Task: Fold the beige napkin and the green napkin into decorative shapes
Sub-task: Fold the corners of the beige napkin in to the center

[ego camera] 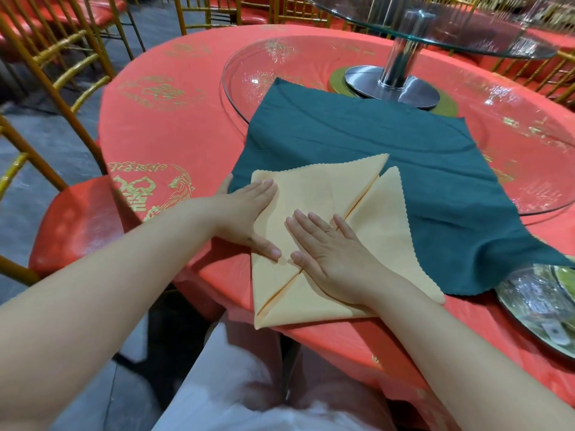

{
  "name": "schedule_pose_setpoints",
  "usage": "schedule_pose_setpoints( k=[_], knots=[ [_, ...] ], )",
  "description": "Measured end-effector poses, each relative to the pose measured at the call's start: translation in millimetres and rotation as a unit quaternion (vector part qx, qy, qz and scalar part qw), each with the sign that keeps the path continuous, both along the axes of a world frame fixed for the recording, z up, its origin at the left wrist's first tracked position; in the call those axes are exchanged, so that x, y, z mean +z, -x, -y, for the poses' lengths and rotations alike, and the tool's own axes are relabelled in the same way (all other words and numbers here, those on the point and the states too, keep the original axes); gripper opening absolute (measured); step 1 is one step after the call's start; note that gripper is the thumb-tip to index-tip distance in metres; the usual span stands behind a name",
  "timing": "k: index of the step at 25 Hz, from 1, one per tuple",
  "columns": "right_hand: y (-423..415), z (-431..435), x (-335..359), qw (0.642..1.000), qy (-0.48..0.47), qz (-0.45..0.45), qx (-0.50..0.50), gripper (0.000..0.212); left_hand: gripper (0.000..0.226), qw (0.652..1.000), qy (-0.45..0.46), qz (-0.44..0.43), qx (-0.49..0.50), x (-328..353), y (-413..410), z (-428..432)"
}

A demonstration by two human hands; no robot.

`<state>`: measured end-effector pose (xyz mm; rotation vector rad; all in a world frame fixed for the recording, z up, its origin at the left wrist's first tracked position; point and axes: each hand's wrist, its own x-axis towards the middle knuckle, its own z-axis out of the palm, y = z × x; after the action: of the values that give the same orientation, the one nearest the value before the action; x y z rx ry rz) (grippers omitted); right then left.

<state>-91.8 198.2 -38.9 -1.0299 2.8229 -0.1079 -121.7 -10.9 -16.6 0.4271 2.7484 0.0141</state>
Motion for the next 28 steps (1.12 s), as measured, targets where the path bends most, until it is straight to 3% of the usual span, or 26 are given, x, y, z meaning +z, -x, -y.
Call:
schedule_pose_setpoints(
  k=[7, 10, 12, 14, 15, 17, 24, 28],
  knots=[
    [-0.8, 0.8, 2.6, 1.000, -0.010, 0.004, -0.005, 0.072, 0.143, 0.998, 0.044, 0.047, 0.019, 8.5, 17.4, 7.2],
    [-2.0, 1.2, 3.1, 1.000, -0.014, 0.006, -0.006, 0.078, 0.135, 0.999, 0.034, -0.040, 0.005, 9.8, 1.7, 6.4],
    [-1.0, 1.5, 3.4, 1.000, -0.011, 0.003, -0.005, 0.079, 0.111, 0.987, -0.053, -0.135, -0.068, 4.7, -26.3, -5.2],
    [-0.5, 2.1, 3.8, 1.000, -0.004, 0.002, 0.000, 0.078, 0.085, 0.971, -0.188, -0.118, -0.088, 2.1, -64.7, -20.3],
    [-0.8, 2.0, 4.2, 1.000, -0.001, 0.006, -0.003, 0.079, 0.077, 0.969, -0.213, -0.085, -0.089, -1.9, -83.1, -25.7],
    [-1.3, 1.3, 6.0, 1.000, -0.003, 0.013, -0.012, 0.079, 0.070, 0.977, -0.175, -0.081, -0.095, -15.0, -106.2, -31.8],
    [13.5, -10.6, 17.9, 0.999, -0.014, 0.028, -0.029, 0.076, 0.082, 0.984, -0.115, -0.092, -0.096, -18.8, -113.6, -33.4],
    [22.9, -36.1, 34.6, 0.996, 0.073, 0.032, -0.032, 0.048, 0.071, 0.981, -0.139, -0.108, -0.081, -19.9, -112.5, -35.5]
  ],
)
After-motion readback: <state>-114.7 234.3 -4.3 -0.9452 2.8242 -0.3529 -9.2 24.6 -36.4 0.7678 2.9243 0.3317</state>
